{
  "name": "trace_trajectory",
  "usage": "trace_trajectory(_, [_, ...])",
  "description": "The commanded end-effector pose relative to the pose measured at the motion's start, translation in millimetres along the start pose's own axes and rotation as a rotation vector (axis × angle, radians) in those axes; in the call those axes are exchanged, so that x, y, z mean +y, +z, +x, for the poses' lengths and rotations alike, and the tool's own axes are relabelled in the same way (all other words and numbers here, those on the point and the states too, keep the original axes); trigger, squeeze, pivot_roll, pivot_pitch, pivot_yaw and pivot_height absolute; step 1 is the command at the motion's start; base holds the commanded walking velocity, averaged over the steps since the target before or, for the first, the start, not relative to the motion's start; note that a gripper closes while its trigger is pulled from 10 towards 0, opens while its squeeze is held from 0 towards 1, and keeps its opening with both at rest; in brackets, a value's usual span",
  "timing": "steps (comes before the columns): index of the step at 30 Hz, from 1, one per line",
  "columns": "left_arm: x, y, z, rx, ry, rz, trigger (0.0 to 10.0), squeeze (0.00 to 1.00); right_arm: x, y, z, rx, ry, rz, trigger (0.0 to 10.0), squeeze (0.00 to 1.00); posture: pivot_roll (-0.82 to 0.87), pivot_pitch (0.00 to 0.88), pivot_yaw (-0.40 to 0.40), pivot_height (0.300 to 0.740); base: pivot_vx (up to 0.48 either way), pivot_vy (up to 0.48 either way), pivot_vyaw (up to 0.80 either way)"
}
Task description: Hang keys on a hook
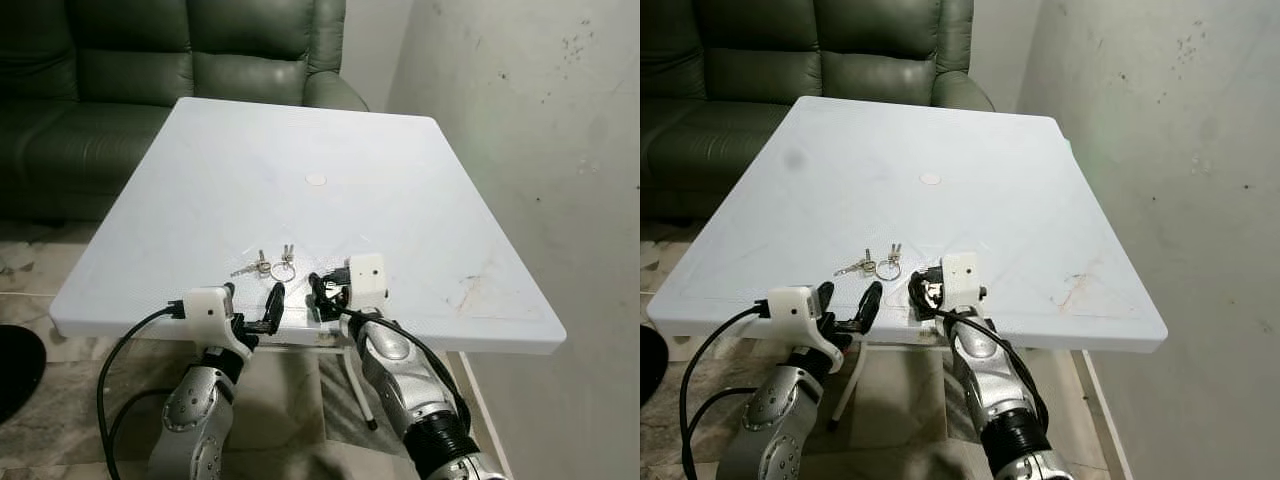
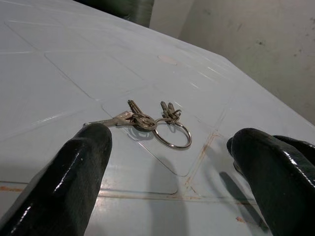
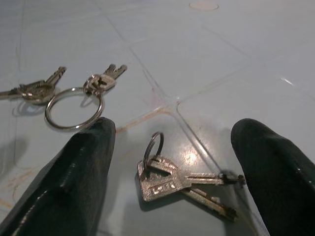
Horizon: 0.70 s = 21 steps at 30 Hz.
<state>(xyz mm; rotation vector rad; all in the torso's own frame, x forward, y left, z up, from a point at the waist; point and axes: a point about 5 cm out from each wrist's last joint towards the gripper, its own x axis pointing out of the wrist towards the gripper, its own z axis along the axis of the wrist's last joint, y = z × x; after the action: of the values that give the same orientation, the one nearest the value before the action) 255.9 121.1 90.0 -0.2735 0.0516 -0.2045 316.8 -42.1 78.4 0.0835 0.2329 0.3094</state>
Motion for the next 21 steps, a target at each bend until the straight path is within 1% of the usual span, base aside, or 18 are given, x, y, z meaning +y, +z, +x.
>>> trace_trajectory(1, [-6.7,2.6,1.5,-0.008,-0.015,-0.003,10.0,0.00,20.2,6.2,4.2,-0.002,0.037,0.018,10.0,0.00,0.08,0.004,-0.109,0.740,0.000,0.000,0.00])
trace_trajectory(2, [-6.7,2.5,1.6,-0.008,-0.015,-0.003,10.0,0.00,20.5,5.9,4.3,0.000,0.031,0.007,8.6,0.00,0.08,0.004,-0.109,0.740,0.000,0.000,0.00])
trace_trajectory(3, [-6.7,2.5,1.7,-0.008,-0.016,-0.003,10.0,0.00,20.6,5.9,4.3,0.000,0.029,0.004,8.6,0.00,0.08,0.004,-0.109,0.740,0.000,0.000,0.00])
trace_trajectory(4, [-6.7,2.5,1.7,-0.007,-0.016,-0.002,10.0,0.00,20.8,5.2,4.4,0.009,0.027,0.009,5.5,0.00,0.08,0.004,-0.109,0.740,0.000,0.000,0.00])
trace_trajectory(5, [-6.7,2.5,1.8,-0.007,-0.016,-0.002,10.0,0.00,20.9,4.7,4.4,0.016,0.027,0.013,5.5,0.00,0.08,0.004,-0.109,0.740,0.000,0.000,0.00])
trace_trajectory(6, [-6.7,2.5,1.8,-0.007,-0.016,-0.002,10.0,0.00,21.2,4.9,4.3,0.013,0.023,0.009,2.3,0.00,0.08,0.004,-0.109,0.740,0.000,0.000,0.00])
trace_trajectory(7, [-6.7,2.4,1.8,-0.007,-0.016,-0.002,10.0,0.00,21.8,4.8,4.1,0.011,0.021,0.001,0.7,0.00,0.08,0.004,-0.109,0.740,0.000,0.000,0.00])
trace_trajectory(8, [-6.6,2.4,1.9,-0.007,-0.016,-0.002,10.0,0.00,22.7,4.3,3.9,0.013,0.020,-0.010,1.8,0.00,0.08,0.004,-0.109,0.740,0.000,0.000,0.00])
trace_trajectory(10, [-6.6,2.4,1.8,-0.007,-0.015,-0.001,10.0,0.00,23.0,3.5,3.9,0.021,0.020,-0.012,1.8,0.00,0.08,0.004,-0.109,0.740,0.000,0.000,0.00])
trace_trajectory(11, [-6.5,2.7,1.8,-0.007,-0.014,-0.001,10.0,0.00,23.7,3.0,3.7,0.024,0.023,-0.009,0.9,0.00,0.07,0.013,-0.108,0.740,0.000,0.000,0.00])
trace_trajectory(12, [-6.5,2.7,1.8,-0.007,-0.014,-0.001,10.0,0.00,23.7,3.0,3.7,0.024,0.023,-0.009,0.9,0.00,0.07,0.013,-0.108,0.740,0.000,0.000,0.00])
trace_trajectory(13, [-6.2,2.8,1.6,-0.008,-0.012,-0.002,10.0,0.00,24.0,3.1,3.4,0.019,0.024,-0.011,0.0,0.00,0.07,0.013,-0.108,0.740,0.000,0.000,0.00])
trace_trajectory(21, [-6.3,2.7,1.6,-0.008,-0.010,-0.002,10.0,0.00,24.0,4.1,3.5,0.017,0.023,-0.009,0.0,0.00,0.07,0.016,-0.109,0.740,0.000,0.000,0.00])
